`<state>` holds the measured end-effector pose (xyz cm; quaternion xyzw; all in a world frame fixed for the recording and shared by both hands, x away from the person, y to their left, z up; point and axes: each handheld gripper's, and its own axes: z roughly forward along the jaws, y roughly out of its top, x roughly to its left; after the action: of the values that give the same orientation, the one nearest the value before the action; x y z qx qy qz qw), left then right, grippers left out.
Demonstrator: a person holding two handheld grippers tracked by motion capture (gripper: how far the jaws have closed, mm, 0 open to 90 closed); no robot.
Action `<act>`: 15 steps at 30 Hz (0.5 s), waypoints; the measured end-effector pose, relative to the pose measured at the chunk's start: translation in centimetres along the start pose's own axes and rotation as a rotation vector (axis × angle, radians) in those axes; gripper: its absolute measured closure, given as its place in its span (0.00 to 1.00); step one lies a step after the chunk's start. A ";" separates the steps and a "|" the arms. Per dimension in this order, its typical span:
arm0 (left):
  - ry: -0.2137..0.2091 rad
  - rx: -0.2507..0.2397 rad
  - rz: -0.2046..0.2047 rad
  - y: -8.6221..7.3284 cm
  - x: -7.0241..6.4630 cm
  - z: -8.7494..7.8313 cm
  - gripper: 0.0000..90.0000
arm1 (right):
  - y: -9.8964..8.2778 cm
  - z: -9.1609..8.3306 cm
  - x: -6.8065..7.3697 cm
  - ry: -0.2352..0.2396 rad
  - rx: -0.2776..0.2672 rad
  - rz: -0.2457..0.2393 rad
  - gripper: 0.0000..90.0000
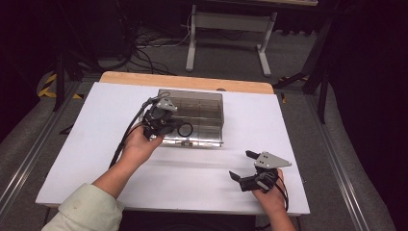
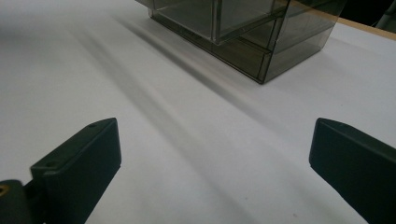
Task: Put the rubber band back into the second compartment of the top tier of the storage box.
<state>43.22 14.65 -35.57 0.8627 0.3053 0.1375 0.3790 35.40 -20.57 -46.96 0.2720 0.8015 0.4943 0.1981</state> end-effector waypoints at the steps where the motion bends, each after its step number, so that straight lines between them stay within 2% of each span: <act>1: 0.011 0.005 0.011 0.0 0.1 0.0 0.97 | 0.0 0.0 0.0 0.000 0.000 0.000 0.03; 3: 0.000 0.008 0.002 0.1 0.0 0.2 0.97 | 0.0 0.0 0.0 -0.001 0.000 0.000 0.03; 8: 0.003 0.023 0.003 0.1 0.1 0.6 0.97 | 0.0 0.0 0.0 0.000 0.001 -0.001 0.03; 10: 0.005 0.028 -0.015 0.1 0.2 0.8 0.97 | 0.0 0.0 0.0 0.001 0.000 -0.001 0.03; 11: 0.005 0.036 -0.006 0.2 0.3 0.9 0.97 | 0.0 0.0 0.0 0.001 0.000 -0.001 0.03; 15: 0.005 0.047 -0.017 0.2 0.4 1.4 0.97 | 0.0 0.0 0.0 0.003 0.000 -0.001 0.03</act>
<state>44.31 14.03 -36.34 0.8684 0.3166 0.1291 0.3590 35.39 -20.56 -46.96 0.2710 0.8018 0.4947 0.1974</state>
